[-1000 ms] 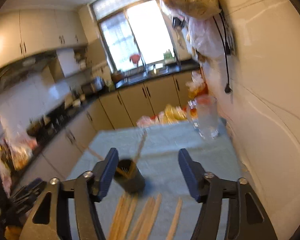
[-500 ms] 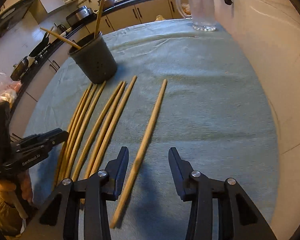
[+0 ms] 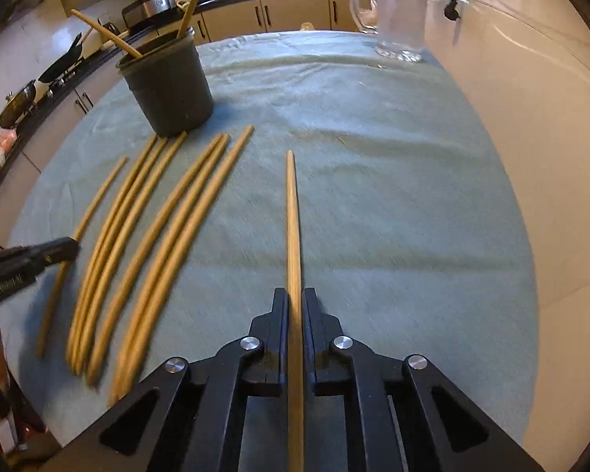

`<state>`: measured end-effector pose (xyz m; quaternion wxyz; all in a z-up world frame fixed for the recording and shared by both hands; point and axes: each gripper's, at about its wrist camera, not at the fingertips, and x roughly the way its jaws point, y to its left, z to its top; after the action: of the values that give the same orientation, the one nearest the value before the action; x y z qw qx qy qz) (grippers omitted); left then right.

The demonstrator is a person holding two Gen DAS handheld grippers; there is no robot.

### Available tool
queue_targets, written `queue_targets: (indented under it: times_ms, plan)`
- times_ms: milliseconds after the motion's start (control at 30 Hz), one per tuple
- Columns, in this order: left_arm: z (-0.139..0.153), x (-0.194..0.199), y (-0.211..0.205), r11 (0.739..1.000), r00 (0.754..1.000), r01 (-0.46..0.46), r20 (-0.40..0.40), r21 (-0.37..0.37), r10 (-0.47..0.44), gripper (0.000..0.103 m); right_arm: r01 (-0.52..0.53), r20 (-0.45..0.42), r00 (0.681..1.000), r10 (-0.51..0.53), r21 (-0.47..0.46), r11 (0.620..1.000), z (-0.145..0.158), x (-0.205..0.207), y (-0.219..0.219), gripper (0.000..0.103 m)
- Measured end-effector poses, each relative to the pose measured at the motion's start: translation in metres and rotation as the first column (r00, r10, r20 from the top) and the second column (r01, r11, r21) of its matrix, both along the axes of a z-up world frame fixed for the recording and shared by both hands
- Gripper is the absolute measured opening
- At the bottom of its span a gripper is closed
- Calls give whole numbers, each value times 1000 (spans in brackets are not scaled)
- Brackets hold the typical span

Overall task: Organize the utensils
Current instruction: 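Return to the chopsticks and close each tool on another chopstick, then lift the held chopsticks with both tools and carry them above the black cup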

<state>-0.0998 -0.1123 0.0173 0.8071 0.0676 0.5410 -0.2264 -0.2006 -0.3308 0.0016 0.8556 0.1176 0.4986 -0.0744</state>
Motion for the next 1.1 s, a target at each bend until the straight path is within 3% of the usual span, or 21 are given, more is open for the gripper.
queue_targets:
  times_ms: [167,267,433,733,800,833,867,1000,1100]
  plan:
    - [7,7,14,999,999,27,-43,-28,-28,35,-20,-12,1000,20,45,999,3,-17,-5,15]
    - [12,17,15,1000,1000,0,-25,-20,-1,38,-20,-16,1000,21,69,997,3,-9,-7,21]
    - [3,49,-4,1000,999,-3,-54,-12,3,38,-25,-44,999,28,54,998,-1,24,-9,22]
    - [3,67,-42,995,997,77,24,60,-78,38,-34,-132,991,33,-3,999,0,95,-19,22]
    - [3,62,-44,994,994,91,50,61,-95,34,-38,-131,991,37,-11,999,0,100,-17,18]
    - [2,59,-45,993,992,103,67,62,-107,12,-45,-121,992,41,-26,999,1,99,-14,10]
    - [2,57,-45,991,990,113,76,68,-118,6,-52,-108,993,48,-33,998,1,97,-12,7]
    - [12,52,-33,997,993,81,83,5,-81,6,-40,-37,998,40,18,999,2,85,-17,6]
    - [34,43,-27,997,988,61,143,-50,-54,6,-7,39,999,4,71,997,14,74,-23,6]
